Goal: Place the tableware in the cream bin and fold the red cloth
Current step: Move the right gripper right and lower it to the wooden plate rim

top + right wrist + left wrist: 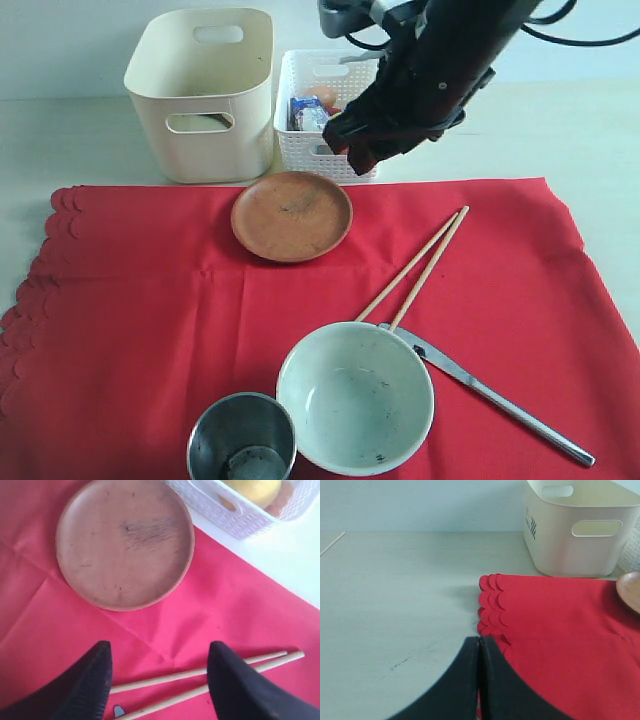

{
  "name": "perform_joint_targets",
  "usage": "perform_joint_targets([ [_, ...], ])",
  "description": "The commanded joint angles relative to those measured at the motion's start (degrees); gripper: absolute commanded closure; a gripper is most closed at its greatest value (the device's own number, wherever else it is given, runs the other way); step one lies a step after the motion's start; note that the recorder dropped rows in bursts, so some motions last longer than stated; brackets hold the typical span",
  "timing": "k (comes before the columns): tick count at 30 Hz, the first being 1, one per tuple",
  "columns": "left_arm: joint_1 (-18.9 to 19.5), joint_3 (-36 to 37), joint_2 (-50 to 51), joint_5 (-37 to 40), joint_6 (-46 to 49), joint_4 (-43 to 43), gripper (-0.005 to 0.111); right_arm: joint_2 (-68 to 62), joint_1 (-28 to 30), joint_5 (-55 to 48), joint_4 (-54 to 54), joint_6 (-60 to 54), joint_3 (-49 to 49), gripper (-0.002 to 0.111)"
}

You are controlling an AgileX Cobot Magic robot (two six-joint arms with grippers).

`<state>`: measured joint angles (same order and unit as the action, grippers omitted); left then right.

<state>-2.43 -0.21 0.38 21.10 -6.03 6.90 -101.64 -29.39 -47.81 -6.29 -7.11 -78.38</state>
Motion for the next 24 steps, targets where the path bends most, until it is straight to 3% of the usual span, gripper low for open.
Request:
perform_joint_targets([
  [1,0.17,0.21,-0.38,-0.28,-0.15,0.0,0.107,0.43,5.62,6.47,-14.36,-9.81,3.36,0.053],
  [4,0.17,0.21,-0.38,-0.28,-0.15,0.0,0.107,-2.12,9.89,6.85,-22.62,-15.1,3.5,0.053],
  [7,0.17,0.21,-0.38,-0.28,-0.27,0.0,0.107,-7.37,14.38,5.6,-37.42,-24.1,3.5,0.053],
  [10,0.17,0.21,-0.38,-0.28,-0.27,0.0,0.107,-13.23,16.09,4.73,-48.35,-29.37,3.38,0.054],
  [24,0.17,0.21,-0.38,-0.28,-0.16,0.0,0.107,-24.9,16.09,4.14,-56.81,-28.24,-1.39,0.057],
])
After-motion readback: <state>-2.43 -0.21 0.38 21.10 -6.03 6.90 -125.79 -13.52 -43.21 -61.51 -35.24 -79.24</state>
